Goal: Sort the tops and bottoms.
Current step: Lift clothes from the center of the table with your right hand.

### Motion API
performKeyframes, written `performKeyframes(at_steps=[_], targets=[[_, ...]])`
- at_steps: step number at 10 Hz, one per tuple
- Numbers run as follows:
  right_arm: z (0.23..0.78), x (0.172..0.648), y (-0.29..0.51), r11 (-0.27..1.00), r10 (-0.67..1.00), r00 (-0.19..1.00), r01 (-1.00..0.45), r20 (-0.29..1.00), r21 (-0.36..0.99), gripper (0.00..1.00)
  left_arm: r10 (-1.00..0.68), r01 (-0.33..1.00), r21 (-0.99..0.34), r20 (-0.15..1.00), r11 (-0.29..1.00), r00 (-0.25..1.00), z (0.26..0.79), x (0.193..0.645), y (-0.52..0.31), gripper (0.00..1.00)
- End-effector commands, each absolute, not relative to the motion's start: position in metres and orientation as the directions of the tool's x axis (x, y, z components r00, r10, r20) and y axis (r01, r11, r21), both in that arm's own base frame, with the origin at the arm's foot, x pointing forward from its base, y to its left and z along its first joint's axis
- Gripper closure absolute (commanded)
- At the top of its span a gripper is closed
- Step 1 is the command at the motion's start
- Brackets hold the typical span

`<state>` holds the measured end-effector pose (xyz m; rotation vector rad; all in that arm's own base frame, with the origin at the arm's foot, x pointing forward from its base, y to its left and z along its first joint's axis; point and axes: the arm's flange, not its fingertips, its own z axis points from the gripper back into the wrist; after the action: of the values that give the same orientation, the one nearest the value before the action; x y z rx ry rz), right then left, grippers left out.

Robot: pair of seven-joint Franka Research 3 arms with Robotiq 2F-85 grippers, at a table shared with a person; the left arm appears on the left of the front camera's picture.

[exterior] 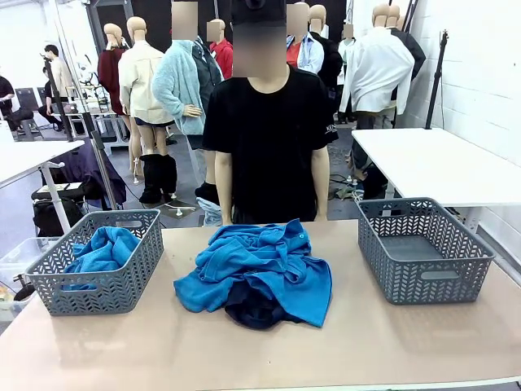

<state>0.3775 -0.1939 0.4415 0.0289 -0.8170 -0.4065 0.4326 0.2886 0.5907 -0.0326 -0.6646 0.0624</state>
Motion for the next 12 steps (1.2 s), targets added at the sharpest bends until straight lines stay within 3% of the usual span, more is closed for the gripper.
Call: performKeyframes(at_steps=[1, 3, 4, 8, 12], targets=[[0.442, 0.379, -0.191, 0.914, -0.384, 0.606, 0.355, 0.697, 0.194, 0.0, 0.185, -0.114, -0.152, 0.623, 0.982, 0.76, 0.589, 0.443, 0.323, 0.0], [0.442, 0.379, -0.191, 0.914, -0.384, 0.606, 0.355, 0.697, 0.194, 0.0, 0.209, -0.095, -0.217, 0.597, 0.972, 0.774, 0.58, 0.443, 0.335, 0.0], [0.442, 0.379, -0.191, 0.914, -0.384, 0.606, 0.355, 0.697, 0.194, 0.0, 0.208, -0.147, -0.149, 0.615, 0.978, 0.761, 0.58, 0.428, 0.327, 0.0], [0.488, 0.375, -0.171, 0.94, -0.298, 0.546, 0.31, 0.783, 0.141, 0.0, 0.208, -0.147, -0.149, 0.615, 0.978, 0.761, 0.58, 0.428, 0.327, 0.0], [0.567, 0.35, -0.077, 0.999, -0.051, 0.452, 0.015, 0.891, 0.049, 0.0, 0.208, -0.147, -0.149, 0.615, 0.978, 0.761, 0.58, 0.428, 0.327, 0.0]])
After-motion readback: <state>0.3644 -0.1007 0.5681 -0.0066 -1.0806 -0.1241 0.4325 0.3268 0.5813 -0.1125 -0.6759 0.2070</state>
